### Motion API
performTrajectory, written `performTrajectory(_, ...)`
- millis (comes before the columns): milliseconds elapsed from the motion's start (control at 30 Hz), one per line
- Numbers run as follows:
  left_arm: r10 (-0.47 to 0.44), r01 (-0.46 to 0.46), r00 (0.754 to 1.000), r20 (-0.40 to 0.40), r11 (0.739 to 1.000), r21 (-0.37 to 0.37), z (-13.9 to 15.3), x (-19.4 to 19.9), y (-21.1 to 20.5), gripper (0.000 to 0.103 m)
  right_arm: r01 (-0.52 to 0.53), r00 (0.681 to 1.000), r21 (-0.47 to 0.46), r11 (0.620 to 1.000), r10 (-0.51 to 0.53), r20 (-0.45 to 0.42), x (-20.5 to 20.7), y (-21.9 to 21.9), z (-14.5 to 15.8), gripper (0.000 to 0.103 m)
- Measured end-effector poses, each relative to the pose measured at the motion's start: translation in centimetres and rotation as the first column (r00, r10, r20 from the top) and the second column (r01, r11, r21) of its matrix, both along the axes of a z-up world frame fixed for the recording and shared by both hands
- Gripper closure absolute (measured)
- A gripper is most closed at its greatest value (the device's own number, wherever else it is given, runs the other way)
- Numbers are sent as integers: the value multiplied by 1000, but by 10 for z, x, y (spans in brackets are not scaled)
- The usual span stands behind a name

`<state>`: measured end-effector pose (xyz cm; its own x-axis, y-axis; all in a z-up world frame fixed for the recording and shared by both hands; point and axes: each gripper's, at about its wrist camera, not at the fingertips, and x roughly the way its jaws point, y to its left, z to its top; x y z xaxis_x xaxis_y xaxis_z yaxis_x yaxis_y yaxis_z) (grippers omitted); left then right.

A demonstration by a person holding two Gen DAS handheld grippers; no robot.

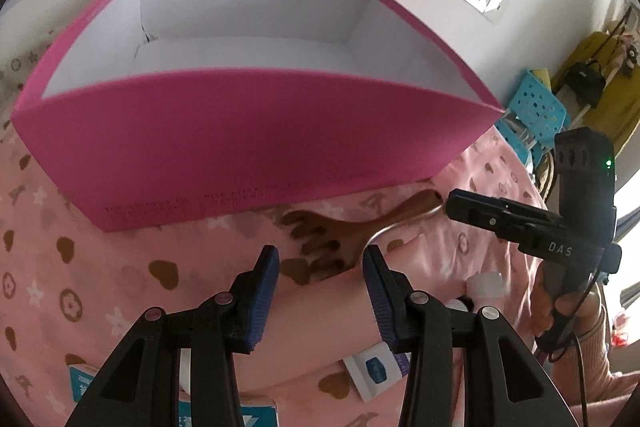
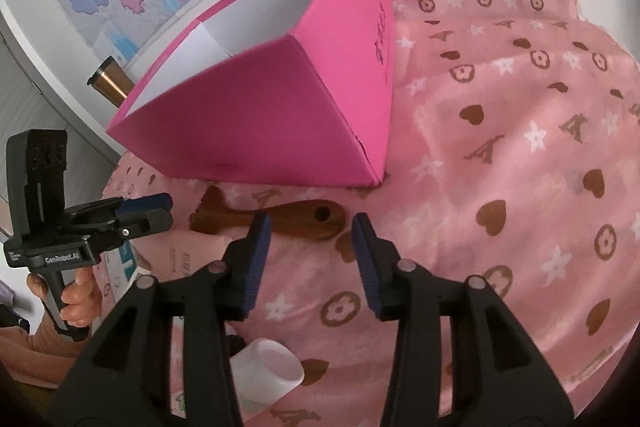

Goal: Organize rigid objects
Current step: 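Move the right gripper to the brown wooden massager handle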

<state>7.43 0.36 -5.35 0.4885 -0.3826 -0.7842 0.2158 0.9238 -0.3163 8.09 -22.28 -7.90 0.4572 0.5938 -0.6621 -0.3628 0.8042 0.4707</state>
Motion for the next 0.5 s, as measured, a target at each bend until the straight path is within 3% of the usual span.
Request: performTrajectory(500, -28, 26, 996, -84, 999, -30, -14, 18, -6, 55, 17, 1000, 26, 1000, -17, -7, 13, 6, -9, 58)
